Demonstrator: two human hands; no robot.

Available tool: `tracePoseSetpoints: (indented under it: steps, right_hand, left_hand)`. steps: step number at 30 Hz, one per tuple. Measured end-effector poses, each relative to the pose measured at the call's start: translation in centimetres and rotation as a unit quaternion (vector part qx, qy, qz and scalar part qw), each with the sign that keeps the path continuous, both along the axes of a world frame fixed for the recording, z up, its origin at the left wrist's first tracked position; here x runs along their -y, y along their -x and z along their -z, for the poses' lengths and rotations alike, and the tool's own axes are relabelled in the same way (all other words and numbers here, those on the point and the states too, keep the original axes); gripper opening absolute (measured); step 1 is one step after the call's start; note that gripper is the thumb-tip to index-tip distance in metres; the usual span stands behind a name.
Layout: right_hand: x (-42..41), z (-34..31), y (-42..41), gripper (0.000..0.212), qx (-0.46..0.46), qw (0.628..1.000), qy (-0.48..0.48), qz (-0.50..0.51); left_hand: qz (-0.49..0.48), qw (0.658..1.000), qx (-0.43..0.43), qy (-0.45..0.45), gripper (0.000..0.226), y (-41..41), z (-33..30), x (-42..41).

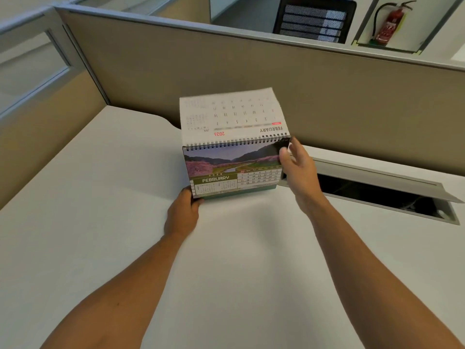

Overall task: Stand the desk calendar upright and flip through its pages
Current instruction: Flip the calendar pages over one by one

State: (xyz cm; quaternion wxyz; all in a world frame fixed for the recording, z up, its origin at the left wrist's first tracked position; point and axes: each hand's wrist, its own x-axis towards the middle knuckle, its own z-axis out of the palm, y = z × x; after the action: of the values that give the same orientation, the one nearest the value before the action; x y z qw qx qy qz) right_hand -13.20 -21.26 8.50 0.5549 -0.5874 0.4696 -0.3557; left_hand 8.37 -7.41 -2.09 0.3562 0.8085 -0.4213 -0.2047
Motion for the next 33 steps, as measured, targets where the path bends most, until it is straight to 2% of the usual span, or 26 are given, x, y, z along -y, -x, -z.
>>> tracePoseSetpoints:
  steps: [2, 4, 12, 23, 27, 31, 33]
  right_hand:
    - [-0.7, 1.4, 0.0, 0.060, -0.012, 0.999, -0.022, 0.045]
    - [-1.3, 2.3, 0.1, 0.060, -0.029, 0.996, -0.030, 0.079]
    - [-1.9, 2.6, 0.8, 0.028, -0.091, 0.985, 0.024, 0.145]
    - [-1.8, 2.3, 2.7, 0.007, -0.108, 0.986, 0.056, 0.115]
    - [-2.1, 1.2, 3.1, 0.020, -0.062, 0.990, 0.063, 0.108]
    - [-1.8, -1.1, 3.3, 0.028, 0.039, 0.995, 0.031, 0.086]
    - [-1.4, -2.5, 3.2, 0.044, 0.111, 0.993, -0.001, 0.047]
  left_hand:
    - [0.000, 1.000, 0.002, 0.000, 0.034, 0.0, 0.0, 0.0]
    - [-0.001, 1.000, 0.003, -0.001, 0.033, 0.0, -0.1, 0.1]
    - [-0.003, 1.000, 0.015, -0.006, 0.032, 0.1, -0.2, 0.0]
    - [0.006, 1.000, 0.007, -0.001, 0.038, 0.0, -0.6, -0.5]
    - [-0.007, 1.000, -0.005, -0.022, 0.039, 0.3, -1.0, -0.3]
    - [-0.019, 1.000, -0.020, -0.012, 0.036, 0.8, -1.4, -0.7]
    - [-0.037, 0.998, -0.041, -0.005, 0.032, 0.7, -1.1, -0.8]
